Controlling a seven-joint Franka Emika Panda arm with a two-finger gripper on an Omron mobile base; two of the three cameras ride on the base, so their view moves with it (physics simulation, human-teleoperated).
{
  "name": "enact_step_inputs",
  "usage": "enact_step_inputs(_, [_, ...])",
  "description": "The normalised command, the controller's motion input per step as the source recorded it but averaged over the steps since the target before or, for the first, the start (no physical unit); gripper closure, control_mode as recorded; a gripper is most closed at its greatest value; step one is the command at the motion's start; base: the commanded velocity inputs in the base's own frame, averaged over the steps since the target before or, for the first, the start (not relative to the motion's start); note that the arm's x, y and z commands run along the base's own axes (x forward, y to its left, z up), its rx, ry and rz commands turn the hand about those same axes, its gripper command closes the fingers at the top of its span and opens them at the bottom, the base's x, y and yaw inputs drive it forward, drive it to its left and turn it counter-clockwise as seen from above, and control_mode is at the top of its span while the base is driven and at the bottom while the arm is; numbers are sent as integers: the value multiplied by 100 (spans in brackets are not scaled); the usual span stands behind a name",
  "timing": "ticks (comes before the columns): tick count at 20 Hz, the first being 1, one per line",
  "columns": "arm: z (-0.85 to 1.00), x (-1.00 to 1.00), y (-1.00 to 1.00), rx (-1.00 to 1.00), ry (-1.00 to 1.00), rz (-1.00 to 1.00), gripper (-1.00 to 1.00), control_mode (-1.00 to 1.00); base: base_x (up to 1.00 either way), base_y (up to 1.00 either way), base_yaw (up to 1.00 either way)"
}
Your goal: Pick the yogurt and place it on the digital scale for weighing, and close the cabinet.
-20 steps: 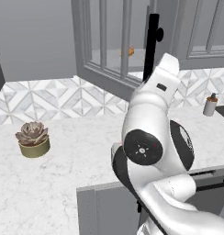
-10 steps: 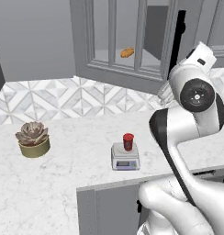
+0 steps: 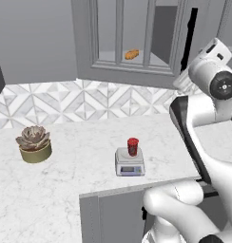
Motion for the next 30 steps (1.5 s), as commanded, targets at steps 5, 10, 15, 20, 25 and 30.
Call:
enact_step_inputs(5, [-27, 100, 0, 6, -23, 10, -100, -100, 0, 0, 0])
enact_step_inputs(10, [-5, 100, -5, 8, -5, 7, -100, -100, 0, 0, 0])
enact_step_inputs(15, [0, 95, -9, 4, 0, 4, -100, -100, 0, 0, 0])
enact_step_inputs(20, [0, 90, -3, 0, 0, 0, -100, -100, 0, 0, 0])
enact_step_inputs(25, [0, 80, 0, 0, 0, 0, -100, -100, 0, 0, 0])
enact_step_inputs(30, [-8, 81, -2, 0, -4, 0, -100, -100, 0, 0, 0])
